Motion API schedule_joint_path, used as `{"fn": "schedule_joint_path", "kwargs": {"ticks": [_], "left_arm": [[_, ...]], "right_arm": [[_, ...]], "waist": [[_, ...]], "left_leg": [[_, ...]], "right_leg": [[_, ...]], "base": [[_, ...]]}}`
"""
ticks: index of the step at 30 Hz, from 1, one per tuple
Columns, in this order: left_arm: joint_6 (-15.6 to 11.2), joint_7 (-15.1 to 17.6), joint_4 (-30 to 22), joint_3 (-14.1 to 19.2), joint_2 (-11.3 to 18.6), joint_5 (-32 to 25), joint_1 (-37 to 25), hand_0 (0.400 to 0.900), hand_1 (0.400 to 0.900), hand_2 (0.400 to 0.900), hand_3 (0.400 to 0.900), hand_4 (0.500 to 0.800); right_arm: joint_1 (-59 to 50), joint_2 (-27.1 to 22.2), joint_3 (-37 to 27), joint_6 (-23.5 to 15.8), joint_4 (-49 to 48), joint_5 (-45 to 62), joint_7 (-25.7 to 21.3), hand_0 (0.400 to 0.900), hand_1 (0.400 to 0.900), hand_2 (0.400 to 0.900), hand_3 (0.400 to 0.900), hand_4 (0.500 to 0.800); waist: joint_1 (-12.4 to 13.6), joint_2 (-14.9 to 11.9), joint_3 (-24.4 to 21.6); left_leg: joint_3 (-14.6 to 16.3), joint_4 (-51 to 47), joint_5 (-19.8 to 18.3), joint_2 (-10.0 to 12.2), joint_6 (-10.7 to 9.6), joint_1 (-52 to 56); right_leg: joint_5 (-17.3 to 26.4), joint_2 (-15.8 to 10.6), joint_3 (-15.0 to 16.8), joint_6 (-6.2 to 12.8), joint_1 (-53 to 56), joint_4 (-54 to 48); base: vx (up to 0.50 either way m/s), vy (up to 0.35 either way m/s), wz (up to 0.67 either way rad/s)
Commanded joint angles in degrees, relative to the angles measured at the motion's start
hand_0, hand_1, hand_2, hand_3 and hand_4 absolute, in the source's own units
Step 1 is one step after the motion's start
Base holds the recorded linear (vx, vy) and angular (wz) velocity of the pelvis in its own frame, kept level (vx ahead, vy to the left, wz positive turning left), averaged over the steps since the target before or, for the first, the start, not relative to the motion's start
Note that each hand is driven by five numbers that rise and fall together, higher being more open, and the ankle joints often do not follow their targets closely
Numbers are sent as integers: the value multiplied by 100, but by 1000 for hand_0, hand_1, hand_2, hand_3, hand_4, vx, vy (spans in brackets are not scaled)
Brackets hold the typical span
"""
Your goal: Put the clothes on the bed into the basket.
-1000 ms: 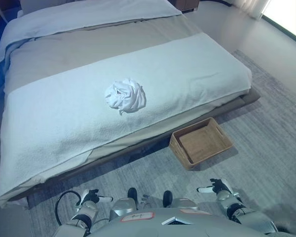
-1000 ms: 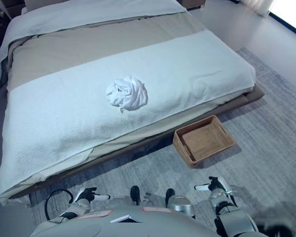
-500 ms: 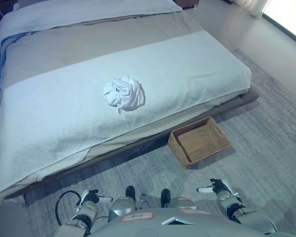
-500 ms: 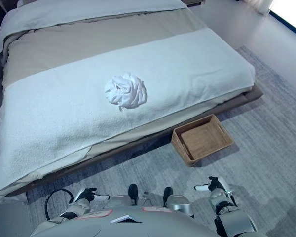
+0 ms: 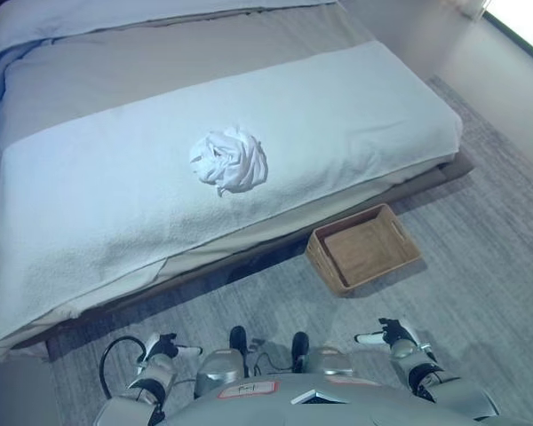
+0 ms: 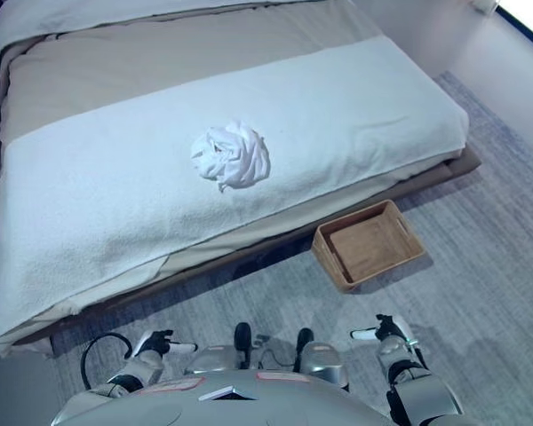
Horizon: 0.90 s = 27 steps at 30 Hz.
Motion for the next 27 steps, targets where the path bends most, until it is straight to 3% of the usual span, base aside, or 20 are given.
{"fn": "schedule_joint_path", "kwargs": {"ticks": [1, 4, 6, 8, 12, 14, 15, 17, 18, 19, 20, 23, 25, 27], "left_arm": [[14, 193, 23, 27, 429, 44, -191, 900, 900, 900, 900, 800], [20, 167, 82, -43, 436, 107, -293, 900, 900, 900, 900, 800], [12, 150, 131, -50, 418, 178, -342, 900, 900, 900, 900, 800], [3, 113, 137, -71, 404, 250, -383, 900, 900, 900, 900, 800], [6, 63, 100, -179, 309, 345, -376, 900, 900, 900, 900, 800], [-8, 82, 62, -210, 237, 306, -363, 900, 900, 900, 900, 800], [-24, 71, 6, -249, 219, 303, -372, 900, 900, 900, 900, 800], [-33, 69, -123, -293, 225, 266, -386, 900, 900, 900, 900, 800], [-21, 96, -130, -287, 243, 231, -394, 900, 900, 900, 900, 800], [-21, 139, -95, -281, 241, 184, -410, 900, 900, 900, 900, 800], [-18, 177, -48, -255, 249, 156, -379, 900, 900, 900, 900, 800], [25, 250, 114, -172, 268, 123, -203, 900, 900, 900, 900, 800], [42, 283, 197, -141, 283, 107, -116, 900, 900, 900, 900, 800], [63, 321, 285, -130, 286, 119, -84, 900, 900, 900, 900, 800]], "right_arm": [[-188, -125, -140, -60, 29, 165, -166, 900, 900, 900, 900, 800], [-143, -162, -215, -51, 55, 243, -194, 900, 900, 900, 900, 800], [-115, -153, -238, -71, 50, 259, -206, 900, 900, 900, 900, 800], [-89, -165, -255, -76, 40, 276, -206, 900, 900, 900, 900, 800], [88, -236, -284, -115, 31, 343, -176, 900, 900, 900, 900, 800], [78, -269, -280, -117, 23, 354, -186, 900, 900, 900, 900, 800], [65, -287, -265, -127, 14, 356, -172, 900, 900, 900, 900, 800], [13, -329, -195, -118, -40, 326, -149, 900, 900, 900, 900, 800], [-48, -347, -172, -105, -62, 326, -160, 900, 900, 900, 900, 800], [-122, -356, -130, -99, -91, 332, -180, 900, 900, 900, 900, 800], [-193, -352, -88, -102, -151, 323, -197, 900, 900, 900, 900, 800], [-364, -294, 71, -128, -296, 334, -261, 900, 900, 900, 900, 800], [-383, -268, 116, -171, -359, 360, -292, 900, 900, 900, 900, 800], [-431, -276, 139, -216, -476, 407, -311, 900, 900, 900, 900, 800]], "waist": [[-61, 18, 154], [-198, -21, 107], [-305, -127, 51], [-394, -160, 4], [-617, -17, -222], [-637, 139, -280], [-642, 186, -264], [-574, 125, -130], [-474, 43, -41], [-378, -8, 42], [-305, -87, 69], [3, -339, 172], [87, -433, 155], [85, -393, 73]], "left_leg": [[-64, -54, -426, -605, 178, 578], [-267, -105, -561, -659, 110, 890], [-372, -118, -763, -781, 38, 1228], [-475, -118, -868, -822, -26, 1466], [-621, 43, -902, -757, -166, 1820], [-562, 820, -575, -725, -356, 1635], [-448, 1646, -218, -757, -628, 1353], [-267, 3574, 377, -779, -1072, 431], [-275, 4197, 456, -900, -1110, 43], [-199, 4736, 384, -926, -1021, -226], [-87, 4945, 275, -788, -839, -479], [57, 4185, -276, -353, -278, -1112], [36, 3115, -248, -164, -182, -1193], [-89, 1477, 158, 77, -318, -1111]], "right_leg": [[-157, 236, 425, -69, -877, 986], [89, 357, 248, 60, -992, -141], [558, 605, 143, 268, -1017, -1451], [784, 755, 46, 338, -1011, -2038], [763, 1040, 387, 96, -759, -1952], [724, 1123, 361, -1, -600, -1915], [664, 1134, 344, -62, -419, -1966], [536, 1063, 394, -199, 18, -2082], [474, 1000, 460, -257, 222, -2175], [442, 969, 518, -313, 395, -2234], [375, 928, 555, -368, 515, -2235], [141, 812, 787, -449, 793, -2050], [-39, 787, 907, -435, 920, -1986], [-201, 787, 951, -391, 1069, -2025]], "base": [[209, 33, 80], [316, 4, 59], [427, -32, 39], [427, -23, 33], [501, -55, 29], [434, -44, 17], [403, -48, 28], [333, -91, 15], [280, -110, -18], [294, -129, -32], [304, -141, -39], [309, -95, -58], [346, -5, -28], [391, 88, -8]]}}
